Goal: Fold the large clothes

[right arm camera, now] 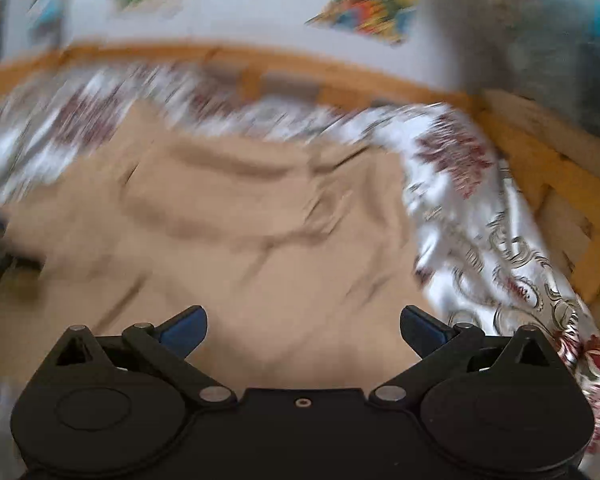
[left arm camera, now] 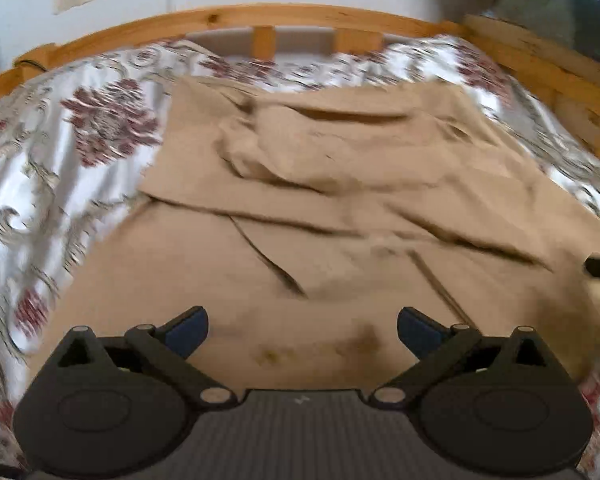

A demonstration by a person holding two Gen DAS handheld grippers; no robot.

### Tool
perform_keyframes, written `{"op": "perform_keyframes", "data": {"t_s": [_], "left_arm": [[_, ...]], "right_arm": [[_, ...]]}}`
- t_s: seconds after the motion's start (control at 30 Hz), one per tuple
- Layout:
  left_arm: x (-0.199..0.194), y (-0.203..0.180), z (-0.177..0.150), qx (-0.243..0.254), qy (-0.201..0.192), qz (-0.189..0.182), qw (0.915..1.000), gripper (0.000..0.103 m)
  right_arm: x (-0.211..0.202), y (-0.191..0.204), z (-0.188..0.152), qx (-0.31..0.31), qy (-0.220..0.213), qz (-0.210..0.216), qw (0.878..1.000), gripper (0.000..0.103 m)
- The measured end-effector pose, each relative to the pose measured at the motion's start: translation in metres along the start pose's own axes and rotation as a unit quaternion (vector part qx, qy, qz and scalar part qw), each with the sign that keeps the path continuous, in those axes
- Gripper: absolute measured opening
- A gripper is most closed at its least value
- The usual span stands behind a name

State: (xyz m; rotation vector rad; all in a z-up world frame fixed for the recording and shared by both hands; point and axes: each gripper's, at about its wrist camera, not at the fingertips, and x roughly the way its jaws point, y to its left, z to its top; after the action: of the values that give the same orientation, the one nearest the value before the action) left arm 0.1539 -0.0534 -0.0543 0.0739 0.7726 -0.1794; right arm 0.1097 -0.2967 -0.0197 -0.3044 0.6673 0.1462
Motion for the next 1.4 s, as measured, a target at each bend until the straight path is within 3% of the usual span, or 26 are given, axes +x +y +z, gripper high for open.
{"op": "perform_keyframes", "data": {"t_s": [0.07, 0.13, 0.27, 0.37, 0.6, 0.67, 0.77, 0.87, 0.93, 1.1, 1.17, 1.3, 1.4], "left_arm": [[-0.001, -0.013, -0.004, 0.039, 0.018, -0.027, 0.9987, 0.102], [-0.002, -0.024, -0.006, 0.076, 0.023, -0.031, 0.9963, 0.102], [-0.004, -0.033, -0.01, 0.093, 0.032, -0.033, 0.9946, 0.102], [-0.004, -0.034, -0.013, 0.076, 0.043, -0.03, 0.9958, 0.102], [-0.004, -0.037, -0.011, 0.076, 0.05, -0.018, 0.9957, 0.102], [-0.007, -0.039, -0.01, 0.081, 0.045, -0.021, 0.9955, 0.102], [-0.019, -0.041, -0.011, 0.091, 0.007, -0.027, 0.9954, 0.102], [-0.032, -0.043, -0.014, 0.117, -0.029, -0.058, 0.9911, 0.102], [-0.039, -0.046, -0.018, 0.14, -0.041, -0.084, 0.9857, 0.102], [-0.041, -0.06, -0.032, 0.175, -0.036, -0.132, 0.9751, 0.102], [-0.034, -0.067, -0.036, 0.191, -0.028, -0.112, 0.9748, 0.1], [-0.02, -0.073, -0.04, 0.224, -0.02, -0.03, 0.9738, 0.087], [-0.017, -0.065, -0.036, 0.213, -0.025, 0.01, 0.9767, 0.082]], "right_arm": [[-0.008, 0.015, -0.012, -0.034, 0.026, 0.013, 0.999, 0.102], [-0.011, 0.029, -0.026, -0.054, 0.055, 0.03, 0.997, 0.102], [0.004, 0.052, -0.041, -0.105, 0.126, 0.054, 0.985, 0.102], [0.011, 0.06, -0.044, -0.128, 0.122, 0.049, 0.983, 0.102], [0.013, 0.052, -0.039, -0.102, 0.096, 0.038, 0.989, 0.101], [0.01, 0.049, -0.038, -0.106, 0.076, 0.039, 0.991, 0.097], [0.0, 0.049, -0.034, -0.103, 0.054, 0.05, 0.992, 0.087], [-0.006, 0.045, -0.03, -0.084, 0.033, 0.066, 0.994, 0.068], [-0.009, 0.04, -0.026, -0.057, 0.022, 0.084, 0.995, 0.041], [-0.006, 0.032, -0.022, -0.017, 0.014, 0.09, 0.996, 0.038], [-0.004, 0.031, -0.023, -0.01, 0.014, 0.09, 0.996, 0.038], [-0.007, 0.03, -0.02, -0.008, 0.001, 0.076, 0.997, 0.038], [-0.01, 0.029, -0.021, -0.01, -0.003, 0.062, 0.998, 0.038]]}}
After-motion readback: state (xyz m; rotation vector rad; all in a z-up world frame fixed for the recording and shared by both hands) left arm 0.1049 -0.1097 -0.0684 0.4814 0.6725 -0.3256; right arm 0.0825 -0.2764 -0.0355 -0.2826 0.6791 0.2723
